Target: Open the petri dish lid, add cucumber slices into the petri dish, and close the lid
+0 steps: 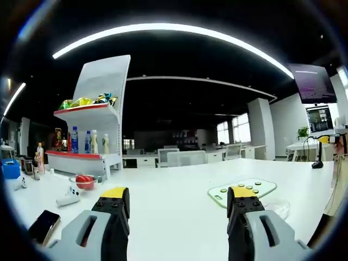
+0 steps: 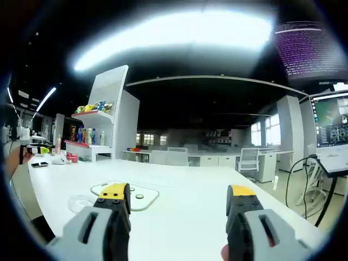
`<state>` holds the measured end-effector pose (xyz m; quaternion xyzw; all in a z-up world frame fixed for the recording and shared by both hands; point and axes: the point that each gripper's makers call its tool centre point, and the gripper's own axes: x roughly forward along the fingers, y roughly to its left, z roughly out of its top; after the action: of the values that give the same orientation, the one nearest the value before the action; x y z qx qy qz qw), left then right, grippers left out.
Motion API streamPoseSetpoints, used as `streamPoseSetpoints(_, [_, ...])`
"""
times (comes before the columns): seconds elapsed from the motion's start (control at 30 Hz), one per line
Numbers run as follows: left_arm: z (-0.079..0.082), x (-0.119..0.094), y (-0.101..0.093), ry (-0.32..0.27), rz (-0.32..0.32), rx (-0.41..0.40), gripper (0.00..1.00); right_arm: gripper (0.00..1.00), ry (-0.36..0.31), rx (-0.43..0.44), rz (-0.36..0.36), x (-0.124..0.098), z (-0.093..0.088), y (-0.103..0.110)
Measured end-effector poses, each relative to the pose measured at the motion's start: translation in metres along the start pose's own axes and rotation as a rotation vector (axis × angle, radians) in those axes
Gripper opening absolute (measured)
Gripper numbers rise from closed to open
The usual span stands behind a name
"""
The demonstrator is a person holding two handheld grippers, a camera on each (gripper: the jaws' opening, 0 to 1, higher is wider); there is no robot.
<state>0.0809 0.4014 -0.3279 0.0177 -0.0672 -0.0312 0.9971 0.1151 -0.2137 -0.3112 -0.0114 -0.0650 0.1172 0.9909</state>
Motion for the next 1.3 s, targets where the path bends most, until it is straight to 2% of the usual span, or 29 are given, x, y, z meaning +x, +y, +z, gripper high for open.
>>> streamPoseSetpoints(1.3, [0.0062,-0.0016,-0.0034,-0.022,-0.026,-0.021,0.73,0.7,-0.013,0.014,-0.023,-0.0083,0.0039,-0.0095])
